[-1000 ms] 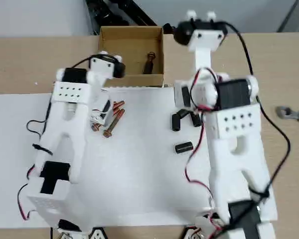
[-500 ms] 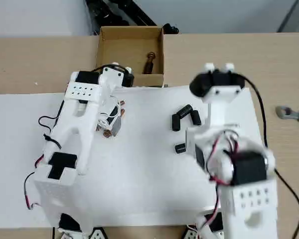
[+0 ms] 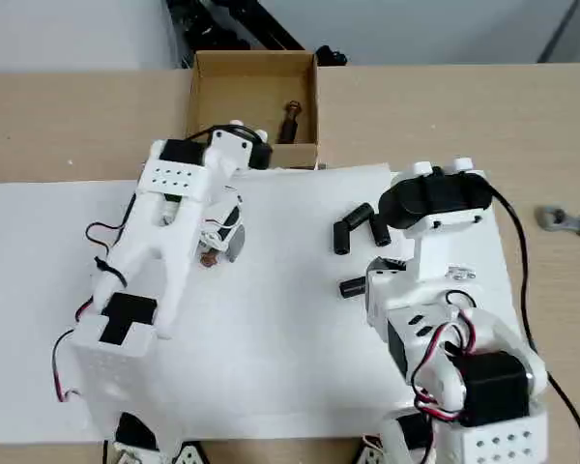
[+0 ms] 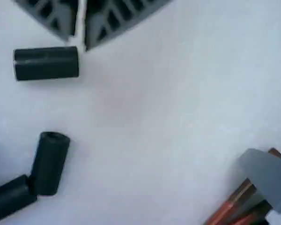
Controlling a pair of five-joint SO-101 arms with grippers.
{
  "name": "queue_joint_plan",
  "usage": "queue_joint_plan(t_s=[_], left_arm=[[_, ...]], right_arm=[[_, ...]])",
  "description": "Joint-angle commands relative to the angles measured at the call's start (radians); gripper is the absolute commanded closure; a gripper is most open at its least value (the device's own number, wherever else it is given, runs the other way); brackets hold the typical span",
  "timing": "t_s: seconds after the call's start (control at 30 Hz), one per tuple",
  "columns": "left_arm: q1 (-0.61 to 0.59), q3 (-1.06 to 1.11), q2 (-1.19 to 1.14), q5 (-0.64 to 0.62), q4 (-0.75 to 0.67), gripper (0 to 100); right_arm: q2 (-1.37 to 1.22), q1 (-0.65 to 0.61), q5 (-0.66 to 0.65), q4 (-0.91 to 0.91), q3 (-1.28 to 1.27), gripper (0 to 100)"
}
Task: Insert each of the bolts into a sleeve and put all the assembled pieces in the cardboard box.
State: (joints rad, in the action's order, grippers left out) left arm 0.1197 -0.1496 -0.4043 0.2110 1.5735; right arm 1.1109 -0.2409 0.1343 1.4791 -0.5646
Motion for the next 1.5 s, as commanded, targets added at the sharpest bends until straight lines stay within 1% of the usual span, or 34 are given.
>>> queue_joint_plan(t_s=[0.0,0.13,0.47,0.57,0.67,0.8,0.87,0.93,1.0,1.1,1.2,1.33,1.47], left_arm=[[0.006,-0.038,0.008,0.002,-0.028,83],[0.006,0.005,0.008,0.003,-0.058,83],[0.006,0.13,0.008,0.003,-0.181,83],[0.005,0.166,0.008,-0.015,-0.224,83],[-0.011,0.194,0.002,-0.028,-0.261,83],[-0.052,0.182,-0.083,-0.048,-0.27,84],[-0.066,0.15,-0.123,-0.049,-0.255,90],[-0.072,0.107,-0.144,-0.057,-0.219,100],[-0.069,0.09,-0.143,-0.066,-0.209,98],[-0.051,0.077,-0.115,-0.064,-0.196,99],[-0.018,0.07,-0.06,-0.044,-0.147,99],[0.035,0.07,0.044,0.069,-0.04,99],[0.051,0.07,0.163,0.196,0.046,99]], right_arm=[[0.013,0.005,-0.002,-0.012,-0.003,98.9],[0.013,0.005,0.043,-0.01,-0.003,98.9],[0.013,0.004,0.044,-0.01,-0.003,98.9],[0.013,0.004,0.044,-0.01,-0.003,98.9],[0.013,0.004,0.046,-0.01,-0.003,98.9],[0.013,0.004,0.046,-0.01,-0.003,98.9],[0.013,0.004,0.046,-0.01,-0.003,98.9],[0.013,0.004,0.046,-0.01,-0.003,98.9],[0.013,0.004,0.046,-0.01,-0.003,98.9],[0.013,0.004,0.046,-0.01,-0.003,98.9],[0.013,0.004,0.046,-0.008,-0.003,98.9],[0.013,0.005,0.046,0.025,-0.003,98.9],[0.013,0.01,0.046,0.047,-0.003,98.9]])
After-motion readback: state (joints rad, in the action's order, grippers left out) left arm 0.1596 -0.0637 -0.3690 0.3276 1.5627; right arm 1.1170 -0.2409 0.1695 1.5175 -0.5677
